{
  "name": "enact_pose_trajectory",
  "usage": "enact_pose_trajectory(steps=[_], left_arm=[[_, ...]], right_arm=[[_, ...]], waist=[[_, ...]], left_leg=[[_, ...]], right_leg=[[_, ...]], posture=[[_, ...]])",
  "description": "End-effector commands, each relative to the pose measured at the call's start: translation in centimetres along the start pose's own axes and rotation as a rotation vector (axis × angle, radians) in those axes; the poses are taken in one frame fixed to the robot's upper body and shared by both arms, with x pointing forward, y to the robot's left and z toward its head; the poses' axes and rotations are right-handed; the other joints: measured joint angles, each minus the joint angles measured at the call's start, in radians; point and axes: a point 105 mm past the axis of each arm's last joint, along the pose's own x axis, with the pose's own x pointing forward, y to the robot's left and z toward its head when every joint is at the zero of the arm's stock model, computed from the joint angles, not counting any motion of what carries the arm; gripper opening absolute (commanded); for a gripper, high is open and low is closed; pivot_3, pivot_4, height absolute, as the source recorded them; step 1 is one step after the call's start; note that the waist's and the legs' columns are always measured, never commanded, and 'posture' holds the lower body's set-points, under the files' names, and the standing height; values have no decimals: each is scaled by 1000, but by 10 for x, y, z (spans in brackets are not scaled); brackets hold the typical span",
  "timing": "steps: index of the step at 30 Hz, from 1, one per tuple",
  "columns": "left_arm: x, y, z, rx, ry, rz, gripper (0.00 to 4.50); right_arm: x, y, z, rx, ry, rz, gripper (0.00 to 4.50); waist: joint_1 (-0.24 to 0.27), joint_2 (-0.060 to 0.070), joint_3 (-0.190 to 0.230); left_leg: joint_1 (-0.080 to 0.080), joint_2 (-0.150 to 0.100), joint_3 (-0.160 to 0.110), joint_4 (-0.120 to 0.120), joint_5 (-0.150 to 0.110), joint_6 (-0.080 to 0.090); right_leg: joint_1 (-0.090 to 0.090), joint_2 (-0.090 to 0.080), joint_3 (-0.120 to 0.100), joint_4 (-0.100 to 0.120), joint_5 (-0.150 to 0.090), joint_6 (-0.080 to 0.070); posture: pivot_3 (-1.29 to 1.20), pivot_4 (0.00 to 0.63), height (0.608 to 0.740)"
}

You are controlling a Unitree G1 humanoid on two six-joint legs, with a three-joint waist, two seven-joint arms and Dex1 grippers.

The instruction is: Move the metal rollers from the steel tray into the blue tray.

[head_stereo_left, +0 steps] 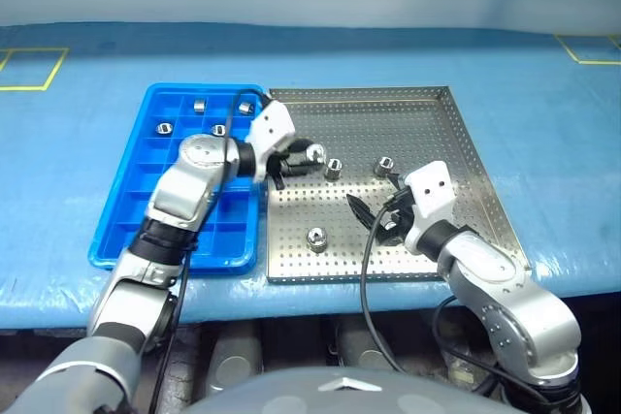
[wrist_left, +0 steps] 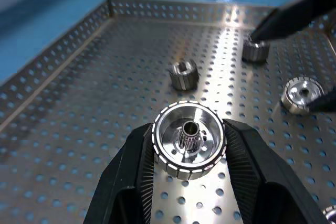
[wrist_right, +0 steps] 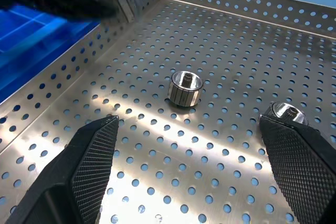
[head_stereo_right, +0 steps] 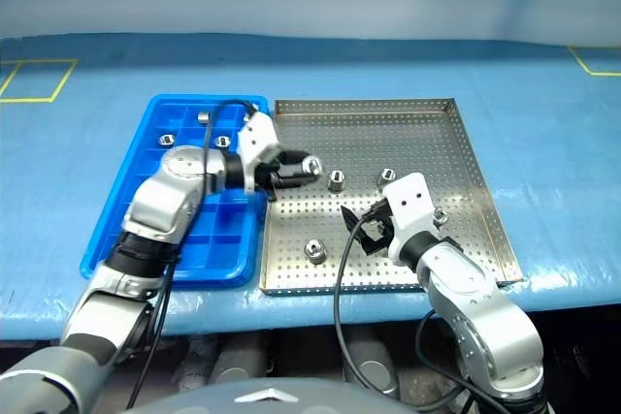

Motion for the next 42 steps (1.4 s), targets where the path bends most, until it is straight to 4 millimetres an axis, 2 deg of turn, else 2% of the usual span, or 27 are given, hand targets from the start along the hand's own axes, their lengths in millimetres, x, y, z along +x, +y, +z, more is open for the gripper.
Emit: enact_pose_trajectory(steps=[1,3,6,12,20,30,33,37,42], left_arm=[[-38,33,9,-23,-29,294,1692],[-62,50,6,-55,-21,469,1692],[-95,63,-2,-111,1,669,1692],[-131,59,-24,-195,68,853,1692],[-141,45,-50,-264,157,908,1692],[-132,42,-76,-339,232,903,1692],[-136,45,-81,-354,252,940,1692],[-151,52,-90,-364,311,1060,1692],[-163,59,-89,-363,301,1162,1692]], right_arm=[[-2,4,10,-10,-45,15,4500],[0,6,10,-9,-43,27,4500],[3,9,10,-13,-41,59,4500],[13,20,13,-21,-41,137,4500],[23,36,17,-36,-47,231,4500],[24,38,17,-34,-48,232,4500],[23,36,16,-31,-47,221,4500],[21,35,15,-26,-45,210,4500],[21,35,14,-24,-45,207,4500]], waist=[[-1,0,0],[-1,0,0],[6,0,0],[32,-1,0],[59,-1,0],[70,-2,0],[68,-2,0],[64,-2,0],[59,-2,0]], left_leg=[[0,0,0,0,0,0],[0,0,0,0,0,0],[0,0,-1,0,0,0],[0,0,-1,0,0,0],[1,0,-2,0,0,0],[0,0,-1,0,0,0],[0,0,-1,0,0,0],[0,0,-1,0,0,0],[1,0,-1,0,0,0]], right_leg=[[0,0,0,0,0,0],[0,0,0,1,0,0],[0,0,-1,1,0,1],[0,-1,-1,0,0,0],[1,-1,-2,0,1,-1],[1,-1,-2,0,1,-1],[1,-1,-2,0,1,-1],[0,0,-2,0,1,-1],[0,0,-2,0,1,-1]], posture=[[-12,150,740],[7,150,740],[41,150,740],[103,150,740],[144,150,740],[121,150,740],[113,150,740],[100,150,740],[99,150,740]])
